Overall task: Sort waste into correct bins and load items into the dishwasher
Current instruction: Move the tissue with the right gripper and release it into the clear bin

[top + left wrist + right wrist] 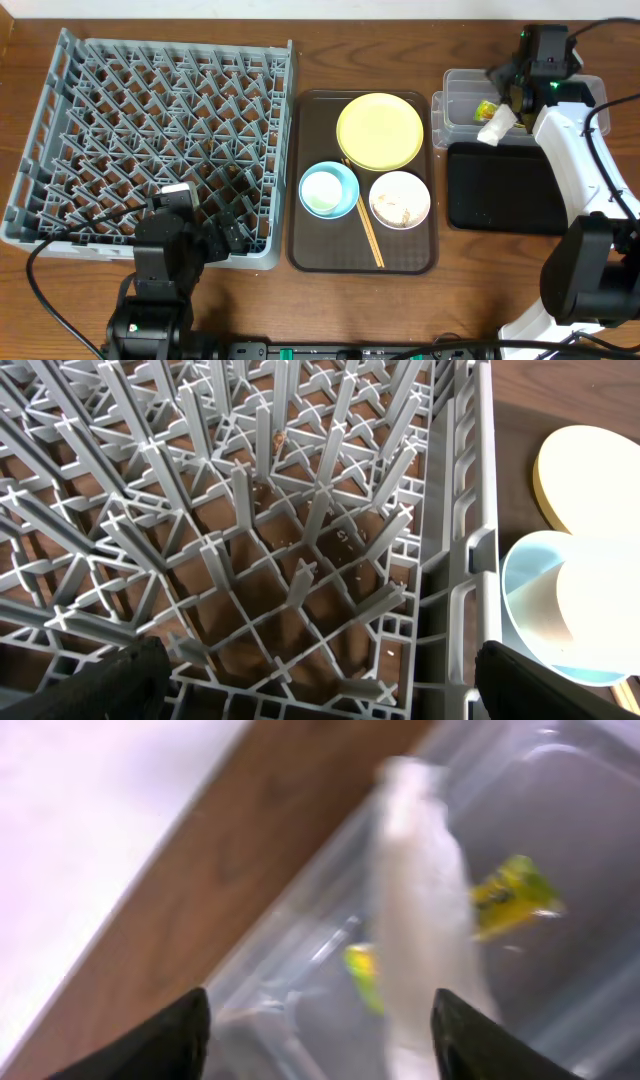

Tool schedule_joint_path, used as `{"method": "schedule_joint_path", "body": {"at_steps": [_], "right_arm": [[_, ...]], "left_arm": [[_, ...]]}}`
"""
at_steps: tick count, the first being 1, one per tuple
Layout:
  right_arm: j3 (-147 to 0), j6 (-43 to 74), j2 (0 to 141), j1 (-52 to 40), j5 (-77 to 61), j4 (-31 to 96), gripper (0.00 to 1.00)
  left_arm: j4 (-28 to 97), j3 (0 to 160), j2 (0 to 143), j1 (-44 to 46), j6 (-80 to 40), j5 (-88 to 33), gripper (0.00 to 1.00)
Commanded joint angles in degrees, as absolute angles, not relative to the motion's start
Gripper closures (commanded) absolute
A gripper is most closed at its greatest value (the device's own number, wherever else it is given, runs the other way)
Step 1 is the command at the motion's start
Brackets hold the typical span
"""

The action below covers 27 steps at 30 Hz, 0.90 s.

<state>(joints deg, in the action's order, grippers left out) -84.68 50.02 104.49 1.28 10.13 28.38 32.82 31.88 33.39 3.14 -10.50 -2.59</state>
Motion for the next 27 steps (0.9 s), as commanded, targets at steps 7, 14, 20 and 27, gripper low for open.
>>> {"method": "schedule_joint_path", "body": {"at_steps": [7, 14, 20, 27], "right_arm": [[-84.6, 35.7, 104.5, 1.1, 1.5, 32.9, 0.78], [-84.7, 30.0, 104.4, 0.9, 0.1, 36.7, 0.85], [-84.7, 19.1, 99.5, 0.7, -6.5, 37.6, 0.8], [-84.6, 7.1, 94.1, -1.0, -21.5, 51.7, 0.74]], "left_arm": [[32.9, 33.2, 33.5, 2.9, -10.2, -1.9, 0.0], [33.0, 33.2, 33.5, 2.9, -10.2, -1.9, 0.0], [33.0, 33.2, 33.5, 2.9, -10.2, -1.9, 0.0], [33.0, 33.2, 33.5, 2.9, -10.1, -1.9, 0.0]]}}
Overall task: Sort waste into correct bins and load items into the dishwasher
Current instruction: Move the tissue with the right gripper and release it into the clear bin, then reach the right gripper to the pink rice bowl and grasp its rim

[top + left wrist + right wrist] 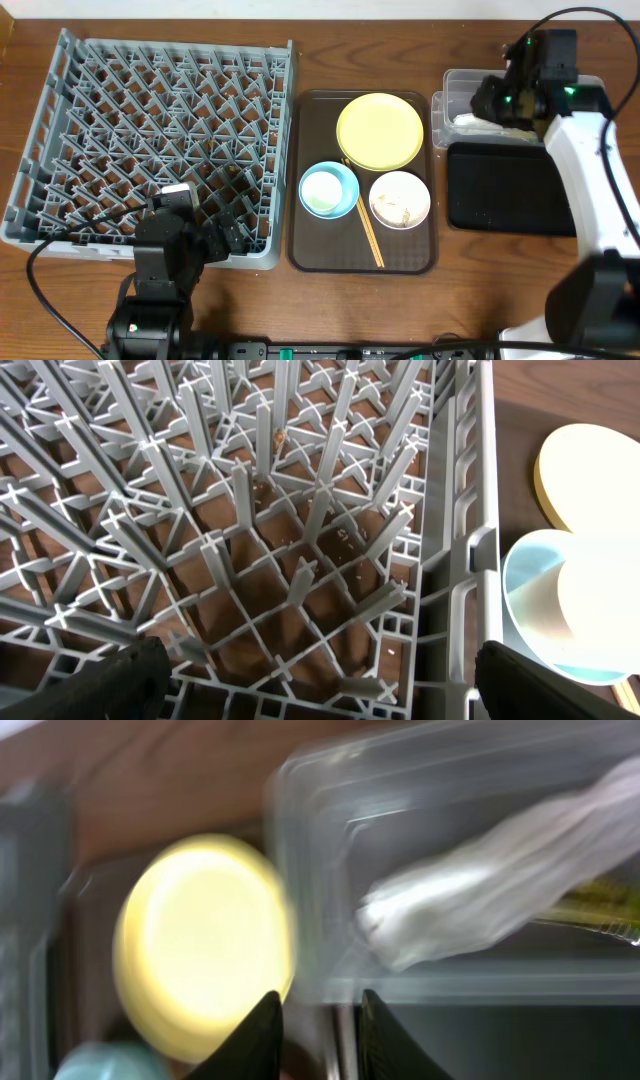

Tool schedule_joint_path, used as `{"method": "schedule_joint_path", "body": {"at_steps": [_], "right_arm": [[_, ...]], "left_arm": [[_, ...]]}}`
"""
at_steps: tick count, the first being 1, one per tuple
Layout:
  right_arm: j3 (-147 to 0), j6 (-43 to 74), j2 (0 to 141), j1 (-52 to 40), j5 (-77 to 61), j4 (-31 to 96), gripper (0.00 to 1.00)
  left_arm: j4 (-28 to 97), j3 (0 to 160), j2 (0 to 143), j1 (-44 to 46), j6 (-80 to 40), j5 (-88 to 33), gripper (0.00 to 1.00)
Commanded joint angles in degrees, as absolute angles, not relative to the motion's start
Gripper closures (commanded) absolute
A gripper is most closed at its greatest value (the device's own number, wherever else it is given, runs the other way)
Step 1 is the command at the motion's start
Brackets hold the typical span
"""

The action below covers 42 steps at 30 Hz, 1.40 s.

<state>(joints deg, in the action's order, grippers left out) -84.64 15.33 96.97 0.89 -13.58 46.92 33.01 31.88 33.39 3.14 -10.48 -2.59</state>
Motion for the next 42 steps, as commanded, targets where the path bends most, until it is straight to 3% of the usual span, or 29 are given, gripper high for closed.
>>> {"method": "schedule_joint_path", "body": {"at_steps": [1, 7, 11, 15, 20, 26, 34, 42], "right_arm": [[-84.6, 5.8, 94.1, -2.0, -21.4, 54.7, 0.73], [-82.3, 3.8, 94.2, -11.2, -16.2, 64.9, 0.68], [-77.9, 6.9, 94.2, -17.6, -13.2, 62.3, 0.67], [-73.2, 9.4, 94.4, -23.1, -10.7, 57.1, 0.74], [-67.5, 14.3, 95.3, -29.6, -4.2, 50.6, 0.69], [-63.1, 15.6, 96.0, -34.2, -2.1, 44.0, 0.67], [-59.8, 18.5, 96.4, -36.2, 2.8, 39.6, 0.78], [-59.1, 19.3, 96.9, -37.5, 2.8, 38.4, 0.8]], "left_arm": [[33.0, 33.2, 33.5, 2.9, -10.1, -1.9, 0.0], [33.0, 33.2, 33.5, 2.9, -10.1, -1.9, 0.0], [33.0, 33.2, 33.5, 2.9, -10.1, -1.9, 0.0], [33.0, 33.2, 33.5, 2.9, -10.1, -1.9, 0.0], [33.0, 33.2, 33.5, 2.9, -10.1, -1.9, 0.0], [33.0, 33.2, 33.5, 2.9, -10.1, -1.9, 0.0], [33.3, 33.2, 33.5, 2.9, -10.1, -1.9, 0.0], [33.8, 33.2, 33.5, 2.9, -10.1, -1.9, 0.0]]}}
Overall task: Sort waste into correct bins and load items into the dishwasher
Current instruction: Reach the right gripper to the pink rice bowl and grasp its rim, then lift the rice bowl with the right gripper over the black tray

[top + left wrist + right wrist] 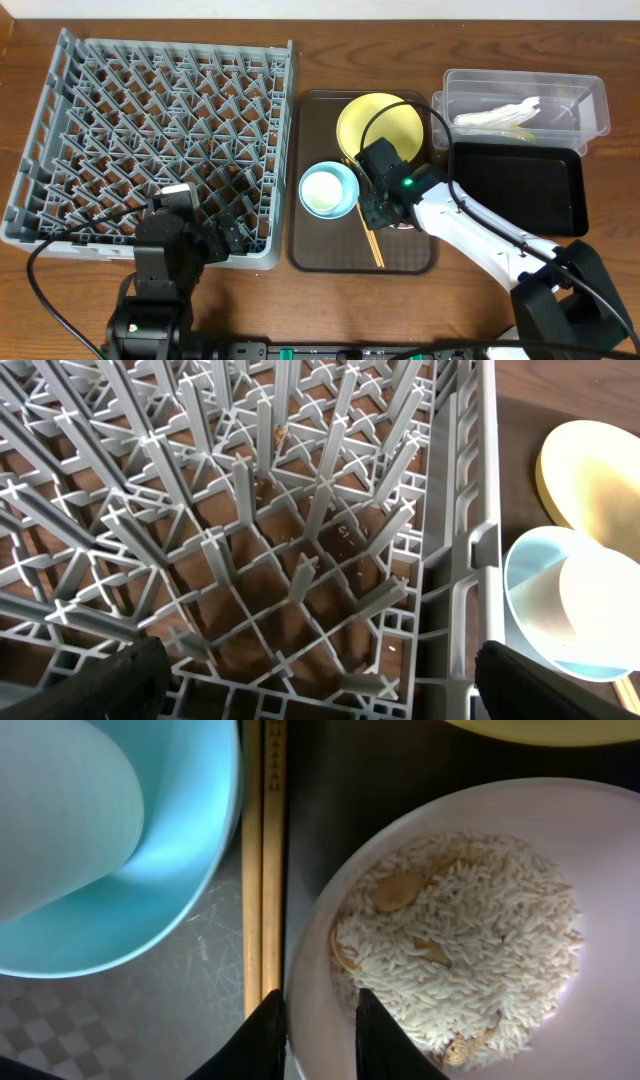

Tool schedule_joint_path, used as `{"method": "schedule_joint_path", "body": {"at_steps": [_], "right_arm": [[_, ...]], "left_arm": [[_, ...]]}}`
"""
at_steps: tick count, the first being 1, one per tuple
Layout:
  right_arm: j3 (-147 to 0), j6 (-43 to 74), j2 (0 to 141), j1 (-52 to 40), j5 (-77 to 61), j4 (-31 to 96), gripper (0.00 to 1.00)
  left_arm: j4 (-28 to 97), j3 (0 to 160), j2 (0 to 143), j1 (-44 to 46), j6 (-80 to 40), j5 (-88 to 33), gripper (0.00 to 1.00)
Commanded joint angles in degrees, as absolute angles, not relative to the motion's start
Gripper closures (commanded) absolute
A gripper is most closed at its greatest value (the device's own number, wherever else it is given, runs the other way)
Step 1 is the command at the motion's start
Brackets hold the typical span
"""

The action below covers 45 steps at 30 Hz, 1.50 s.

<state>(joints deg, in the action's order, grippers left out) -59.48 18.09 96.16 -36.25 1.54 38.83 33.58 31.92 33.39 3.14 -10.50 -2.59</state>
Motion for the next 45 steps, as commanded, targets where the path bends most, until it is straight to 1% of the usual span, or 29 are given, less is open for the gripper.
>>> {"method": "schedule_joint_path", "body": {"at_steps": [1, 6, 11, 15, 21, 26, 33, 37, 39, 43, 45], "right_arm": [[-59.1, 19.3, 97.1, -37.9, 2.8, 38.3, 0.82], [-59.1, 19.7, 99.1, -39.1, 3.1, 38.3, 0.85], [-59.1, 20.8, 100.7, -39.1, 3.6, 38.3, 0.99], [-59.7, 21.6, 100.1, -39.0, 6.2, 38.6, 0.99], [-62.7, 21.6, 96.0, -38.5, 6.2, 40.6, 0.99], [-65.0, 22.3, 90.3, -35.5, 5.9, 41.6, 0.99], [-65.0, 23.4, 83.6, -25.6, 2.9, 42.3, 0.99], [-64.7, 23.4, 83.6, -17.3, -5.4, 42.8, 0.99], [-63.6, 23.3, 83.6, -11.0, -11.7, 42.6, 0.99], [-62.1, 22.0, 83.6, -3.4, -19.2, 42.0, 0.99], [-60.4, 20.9, 83.6, 2.0, -26.0, 40.4, 0.99]], "left_arm": [[33.8, 33.2, 33.5, 2.9, -10.1, -1.9, 0.0], [33.8, 33.2, 33.5, 2.9, -10.1, -1.9, 0.0], [33.8, 33.2, 33.5, 2.9, -10.1, -1.9, 0.0], [33.8, 33.2, 33.5, 2.9, -10.1, -1.9, 0.0], [33.8, 33.2, 33.5, 2.9, -10.1, -1.9, 0.0], [33.8, 33.2, 33.5, 2.9, -10.1, -1.9, 0.0], [33.8, 33.2, 33.5, 2.9, -10.1, -1.9, 0.0], [33.8, 33.2, 33.5, 2.9, -10.1, -1.9, 0.0], [33.8, 33.2, 33.5, 2.9, -10.1, -1.9, 0.0], [33.8, 33.2, 33.5, 2.9, -10.1, -1.9, 0.0], [33.8, 33.2, 33.5, 2.9, -10.1, -1.9, 0.0]]}}
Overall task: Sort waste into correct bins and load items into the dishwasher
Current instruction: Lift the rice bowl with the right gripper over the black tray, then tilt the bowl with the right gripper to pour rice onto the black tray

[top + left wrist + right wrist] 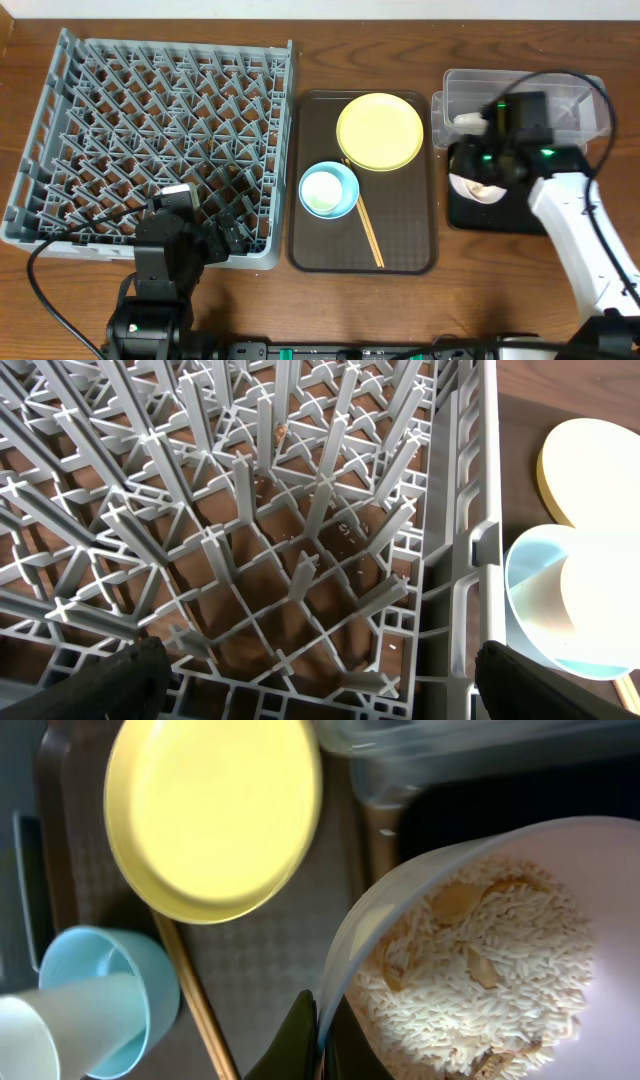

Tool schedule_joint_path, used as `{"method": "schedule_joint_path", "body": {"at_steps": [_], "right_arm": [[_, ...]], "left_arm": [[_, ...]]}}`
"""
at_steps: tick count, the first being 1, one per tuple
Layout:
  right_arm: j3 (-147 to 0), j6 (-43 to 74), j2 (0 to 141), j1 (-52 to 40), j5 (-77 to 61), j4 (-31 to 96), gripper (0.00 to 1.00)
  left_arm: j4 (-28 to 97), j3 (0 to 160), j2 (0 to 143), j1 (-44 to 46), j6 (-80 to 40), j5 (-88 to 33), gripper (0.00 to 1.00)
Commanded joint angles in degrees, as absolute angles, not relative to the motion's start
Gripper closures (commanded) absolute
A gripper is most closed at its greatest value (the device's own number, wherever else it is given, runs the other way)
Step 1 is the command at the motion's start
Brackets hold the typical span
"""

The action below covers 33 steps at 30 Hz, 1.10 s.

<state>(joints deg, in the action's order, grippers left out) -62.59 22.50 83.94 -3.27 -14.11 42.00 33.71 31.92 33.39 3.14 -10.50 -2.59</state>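
Observation:
My right gripper [320, 1030] is shut on the rim of a white bowl [480, 960] with rice in it, held over the black bin [510, 205] in the overhead view, where the bowl [470, 185] shows at the bin's left end. On the brown tray [400, 255] lie a yellow plate [380, 130], a blue bowl [328, 190] with a white cup in it, and chopsticks [368, 232]. The grey dish rack [150, 130] stands at the left. My left gripper [320, 680] hangs open over the rack's near right corner.
A clear plastic bin [560, 95] with white and yellow wrappers stands behind the black bin at the back right. Cables trail at the front left edge of the table.
My right gripper has shut on the rice bowl's rim, and the bowl has gone from the tray to above the black bin. The left arm has not moved.
My right gripper was over the clear bin with a white wrapper between its fingers, then the wrapper lay in that bin. After that it stood over the rice bowl on the tray. Now it holds that bowl above the black bin. The left gripper stayed open throughout.

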Motion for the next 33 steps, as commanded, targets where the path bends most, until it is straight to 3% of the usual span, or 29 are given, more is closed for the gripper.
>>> {"method": "schedule_joint_path", "body": {"at_steps": [1, 18, 33], "right_arm": [[-59.8, 20.9, 83.6, 3.5, -28.1, 39.8, 0.99], [-45.0, 27.6, 83.6, 26.0, -61.3, 21.3, 0.99], [-40.7, 39.4, 84.4, 34.7, -66.7, 11.8, 0.99]], "left_arm": [[33.8, 33.2, 33.5, 2.9, -10.1, -1.9, 0.0], [33.8, 33.2, 33.5, 2.9, -10.2, -1.9, 0.0], [33.8, 33.2, 33.5, 2.9, -10.2, -1.9, 0.0]]}}
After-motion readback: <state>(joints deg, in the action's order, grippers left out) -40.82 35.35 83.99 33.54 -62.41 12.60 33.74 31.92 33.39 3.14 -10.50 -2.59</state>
